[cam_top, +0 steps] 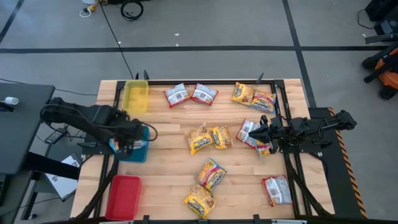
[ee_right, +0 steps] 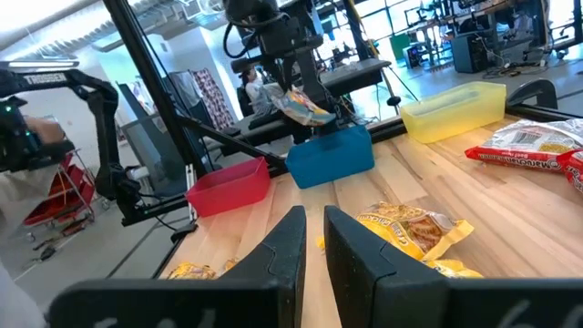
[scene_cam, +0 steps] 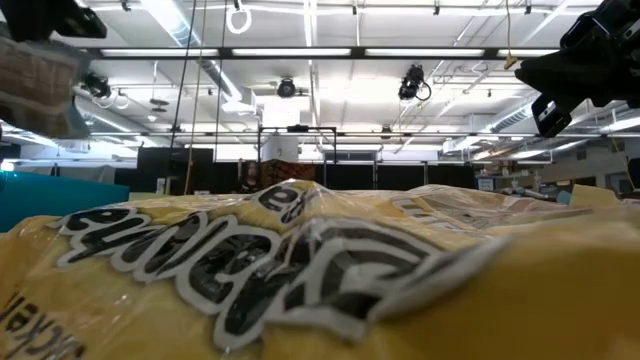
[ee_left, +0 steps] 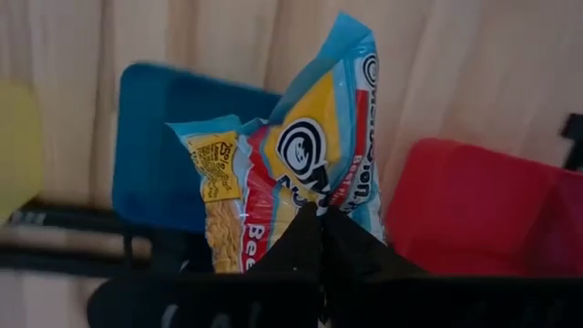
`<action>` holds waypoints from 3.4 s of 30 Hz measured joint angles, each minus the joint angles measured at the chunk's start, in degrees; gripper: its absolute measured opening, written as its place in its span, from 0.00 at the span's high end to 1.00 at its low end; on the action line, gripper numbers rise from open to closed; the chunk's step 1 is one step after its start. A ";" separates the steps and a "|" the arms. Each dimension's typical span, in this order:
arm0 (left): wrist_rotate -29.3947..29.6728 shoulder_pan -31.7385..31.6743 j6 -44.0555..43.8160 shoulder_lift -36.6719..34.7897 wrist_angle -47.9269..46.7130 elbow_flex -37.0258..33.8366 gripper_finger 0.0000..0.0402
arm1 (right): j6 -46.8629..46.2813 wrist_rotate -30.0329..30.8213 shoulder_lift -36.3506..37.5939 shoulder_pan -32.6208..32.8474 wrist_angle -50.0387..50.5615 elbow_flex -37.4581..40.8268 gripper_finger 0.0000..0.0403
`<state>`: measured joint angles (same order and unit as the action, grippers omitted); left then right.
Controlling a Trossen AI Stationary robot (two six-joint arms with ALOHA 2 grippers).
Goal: Sort Maruchan noodles
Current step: Put the middle left blue noodle pack into the blue bin
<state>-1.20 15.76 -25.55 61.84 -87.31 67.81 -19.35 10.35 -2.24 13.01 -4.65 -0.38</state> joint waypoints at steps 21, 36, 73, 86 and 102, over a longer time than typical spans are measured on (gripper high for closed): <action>-3.37 1.71 -0.65 -16.34 10.42 -19.19 1.00 | -0.01 0.00 0.00 -0.01 0.03 0.00 0.88; -17.00 1.71 9.74 -18.80 37.90 -33.86 1.00 | 0.00 0.00 0.00 0.00 0.01 0.00 0.88; -29.57 -5.96 -0.61 -19.10 62.93 -44.04 0.99 | 0.01 0.00 0.00 -0.01 0.03 0.00 0.88; -33.16 -7.61 -6.60 -19.13 55.20 -43.26 0.99 | -0.01 0.01 0.00 -0.01 0.03 0.00 0.88; -38.21 -14.41 -3.20 -19.10 57.98 -46.62 0.99 | 0.01 0.00 0.00 -0.01 0.03 0.00 0.88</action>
<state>-39.42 1.36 -28.75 42.74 -29.32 21.19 -19.34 10.35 -2.24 12.99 -4.62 -0.38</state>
